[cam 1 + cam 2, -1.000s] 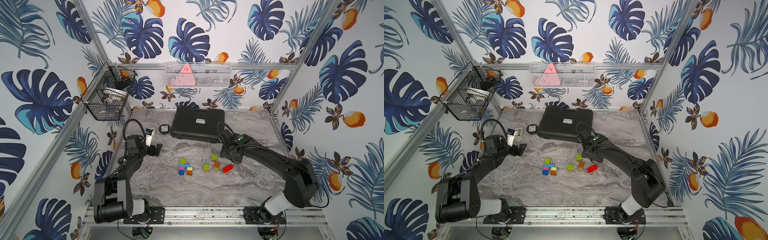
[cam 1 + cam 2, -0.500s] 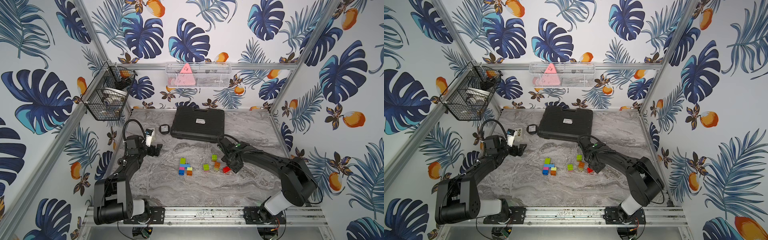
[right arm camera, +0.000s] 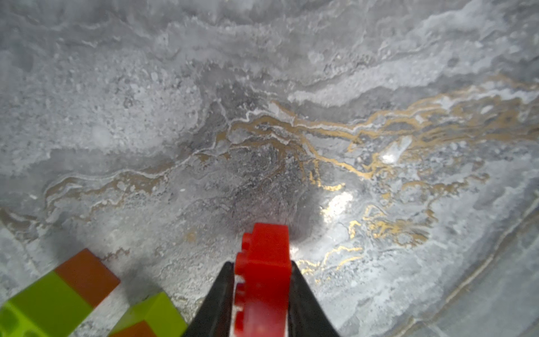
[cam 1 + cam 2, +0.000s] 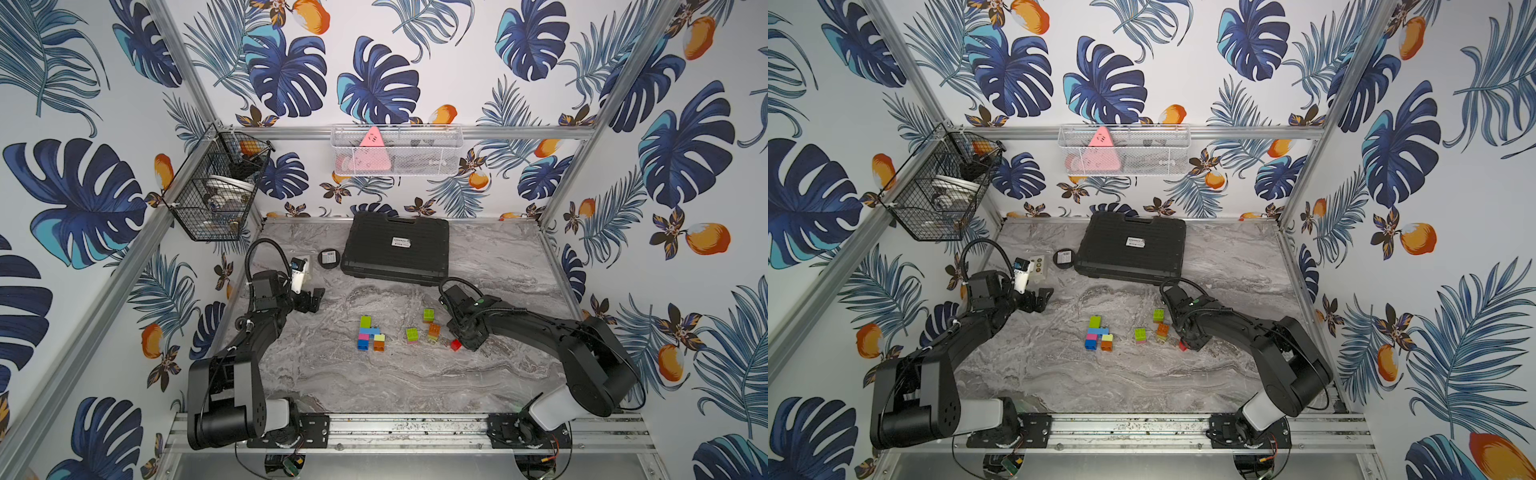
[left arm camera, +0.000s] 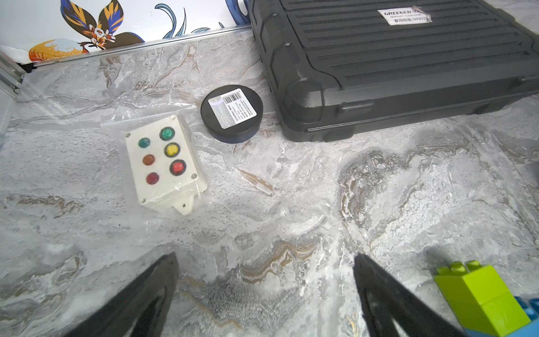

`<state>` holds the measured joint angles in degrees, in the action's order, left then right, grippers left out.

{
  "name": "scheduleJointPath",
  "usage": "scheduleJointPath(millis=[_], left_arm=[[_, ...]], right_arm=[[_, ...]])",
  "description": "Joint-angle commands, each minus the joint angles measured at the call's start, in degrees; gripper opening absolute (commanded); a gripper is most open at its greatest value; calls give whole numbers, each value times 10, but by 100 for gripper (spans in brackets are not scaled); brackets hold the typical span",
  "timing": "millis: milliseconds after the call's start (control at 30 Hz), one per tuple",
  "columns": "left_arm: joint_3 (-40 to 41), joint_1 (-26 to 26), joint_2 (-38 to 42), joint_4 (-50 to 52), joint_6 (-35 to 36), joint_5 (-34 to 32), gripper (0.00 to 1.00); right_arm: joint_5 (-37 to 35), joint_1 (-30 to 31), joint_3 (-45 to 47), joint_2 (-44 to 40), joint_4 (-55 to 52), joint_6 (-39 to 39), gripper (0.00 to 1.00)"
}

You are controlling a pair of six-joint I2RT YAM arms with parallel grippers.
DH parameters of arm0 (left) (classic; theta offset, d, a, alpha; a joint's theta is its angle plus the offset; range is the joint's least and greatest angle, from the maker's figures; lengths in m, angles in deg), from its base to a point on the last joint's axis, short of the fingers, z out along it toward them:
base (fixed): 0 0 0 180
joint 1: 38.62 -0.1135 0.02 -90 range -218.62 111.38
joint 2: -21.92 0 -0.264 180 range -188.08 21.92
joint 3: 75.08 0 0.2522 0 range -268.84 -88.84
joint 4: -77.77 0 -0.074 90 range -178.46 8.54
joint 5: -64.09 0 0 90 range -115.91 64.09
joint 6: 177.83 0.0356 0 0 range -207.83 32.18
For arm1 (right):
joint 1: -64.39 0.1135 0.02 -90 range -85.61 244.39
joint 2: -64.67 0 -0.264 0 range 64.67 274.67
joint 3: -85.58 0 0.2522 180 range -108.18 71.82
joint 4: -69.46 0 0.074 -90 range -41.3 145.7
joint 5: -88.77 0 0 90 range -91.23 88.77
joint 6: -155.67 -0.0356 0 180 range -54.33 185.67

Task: Assemble the letter h with lego
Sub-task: Pick up the lego brick from the center of the board, then place the lego brick at the center of the board.

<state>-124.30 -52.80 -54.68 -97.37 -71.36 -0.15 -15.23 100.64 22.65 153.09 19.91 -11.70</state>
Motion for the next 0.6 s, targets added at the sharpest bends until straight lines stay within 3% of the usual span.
scheduleJointPath(millis=[0,233,300,433,567], left_arm=[[0,-1,2,-2,6,9,98],[0,-1,3,-1,6,10,98],[-2,-1,1,-1,5,9,98],[-2,-1,1,-1,5,8,98],[-2,-2,0,-1,4,6,98]], right_arm=[[56,-1,20,-30,78,80,26],[241,1,93,-139,139,238,25],[300,9,129,-166,175,247,25],[346,44,203,-199,292,220,25],[373,101,205,-139,413,220,24]])
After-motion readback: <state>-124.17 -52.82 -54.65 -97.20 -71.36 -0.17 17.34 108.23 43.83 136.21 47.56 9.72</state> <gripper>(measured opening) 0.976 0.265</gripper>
